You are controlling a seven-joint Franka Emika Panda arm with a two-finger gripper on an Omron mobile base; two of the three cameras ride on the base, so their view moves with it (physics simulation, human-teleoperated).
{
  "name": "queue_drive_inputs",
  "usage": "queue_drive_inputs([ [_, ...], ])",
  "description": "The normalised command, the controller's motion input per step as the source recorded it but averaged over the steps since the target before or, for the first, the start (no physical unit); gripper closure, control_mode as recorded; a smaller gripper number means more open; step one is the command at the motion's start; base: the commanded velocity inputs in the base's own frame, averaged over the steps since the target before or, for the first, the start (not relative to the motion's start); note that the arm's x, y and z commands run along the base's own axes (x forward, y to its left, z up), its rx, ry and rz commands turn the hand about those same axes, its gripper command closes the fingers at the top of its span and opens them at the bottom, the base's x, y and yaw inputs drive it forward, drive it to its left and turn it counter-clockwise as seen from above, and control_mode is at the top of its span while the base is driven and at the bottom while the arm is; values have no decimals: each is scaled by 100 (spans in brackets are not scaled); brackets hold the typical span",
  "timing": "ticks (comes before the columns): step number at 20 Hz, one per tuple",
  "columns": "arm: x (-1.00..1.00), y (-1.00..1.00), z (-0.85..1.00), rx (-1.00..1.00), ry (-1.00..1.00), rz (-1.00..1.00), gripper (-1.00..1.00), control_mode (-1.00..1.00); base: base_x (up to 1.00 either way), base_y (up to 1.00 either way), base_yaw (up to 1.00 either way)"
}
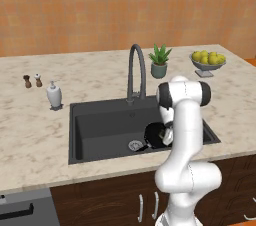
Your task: Pick the pan and sponge and place them into the sink. Then turn on the water.
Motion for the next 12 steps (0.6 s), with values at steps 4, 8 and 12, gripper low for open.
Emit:
queue_drive_inputs([
  [4,41,-7,0,3,-1,5,-100,-100,0,0,0],
  [8,-18,-1,46,0,-17,4,-100,-100,0,0,0],
  [12,-43,1,84,0,-24,0,-100,-100,0,0,0],
])
